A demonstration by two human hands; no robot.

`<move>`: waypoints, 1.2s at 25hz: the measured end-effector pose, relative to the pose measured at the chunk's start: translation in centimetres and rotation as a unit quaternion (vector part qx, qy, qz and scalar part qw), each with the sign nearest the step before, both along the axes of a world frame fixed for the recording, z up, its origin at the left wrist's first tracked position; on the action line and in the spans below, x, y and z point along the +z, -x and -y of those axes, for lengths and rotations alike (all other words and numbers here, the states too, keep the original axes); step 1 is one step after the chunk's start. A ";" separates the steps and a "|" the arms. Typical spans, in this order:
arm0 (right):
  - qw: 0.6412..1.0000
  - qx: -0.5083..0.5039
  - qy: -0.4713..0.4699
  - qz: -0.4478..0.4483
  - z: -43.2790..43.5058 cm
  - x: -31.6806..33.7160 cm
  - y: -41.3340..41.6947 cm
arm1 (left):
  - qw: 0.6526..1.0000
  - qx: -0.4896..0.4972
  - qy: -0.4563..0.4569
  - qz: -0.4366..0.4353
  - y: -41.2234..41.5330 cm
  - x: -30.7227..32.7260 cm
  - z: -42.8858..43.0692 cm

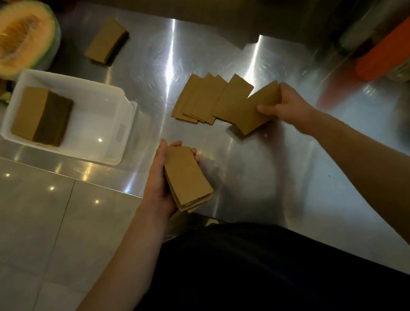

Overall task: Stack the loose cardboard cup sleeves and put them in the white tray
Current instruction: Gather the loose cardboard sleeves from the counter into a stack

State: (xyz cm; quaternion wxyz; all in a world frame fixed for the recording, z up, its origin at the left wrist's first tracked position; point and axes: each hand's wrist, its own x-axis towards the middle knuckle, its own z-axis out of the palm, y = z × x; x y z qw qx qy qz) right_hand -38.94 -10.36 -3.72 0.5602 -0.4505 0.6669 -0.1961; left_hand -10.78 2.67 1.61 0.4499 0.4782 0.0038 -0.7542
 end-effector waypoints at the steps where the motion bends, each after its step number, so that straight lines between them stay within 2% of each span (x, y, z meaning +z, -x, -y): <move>1: 1.000 0.020 -0.005 -0.009 1.1 0.2 0.1 | 1.000 0.001 -0.003 -0.005 -0.2 -0.1 0.2; 7: 0.989 0.120 -0.013 -0.089 6.1 0.5 -2.9 | 1.000 0.005 -0.009 -0.006 -1.5 -0.6 -0.1; 10: 0.959 0.202 -0.002 -0.198 6.1 0.0 -4.9 | 1.000 0.011 -0.008 -0.007 -2.4 -0.7 -0.4; 14: 0.932 0.208 0.019 -0.295 5.3 -0.7 -5.9 | 1.000 0.020 -0.008 -0.008 -3.0 -0.8 -0.2; 16: 0.950 0.163 0.014 -0.266 4.9 -0.7 -5.8 | 1.000 0.020 -0.009 -0.014 -3.3 -0.8 -0.1; 18: 0.985 0.097 -0.009 -0.146 4.4 0.0 -5.4 | 0.999 0.019 -0.015 -0.024 -3.5 -0.9 -0.1; 20: 0.996 0.071 -0.037 -0.045 3.9 1.2 -5.1 | 0.999 0.020 -0.020 -0.027 -3.8 -1.1 0.0; 23: 0.994 0.104 -0.036 -0.024 4.9 2.1 -6.4 | 0.999 0.023 -0.019 -0.019 -4.3 -1.0 0.5; 27: 0.974 0.158 -0.019 -0.164 6.7 0.5 -9.2 | 0.999 0.025 -0.012 -0.016 -5.2 -0.9 1.0; 30: 0.951 0.156 0.003 -0.267 6.6 -0.6 -9.9 | 1.000 0.025 -0.003 -0.014 -6.0 -1.3 1.0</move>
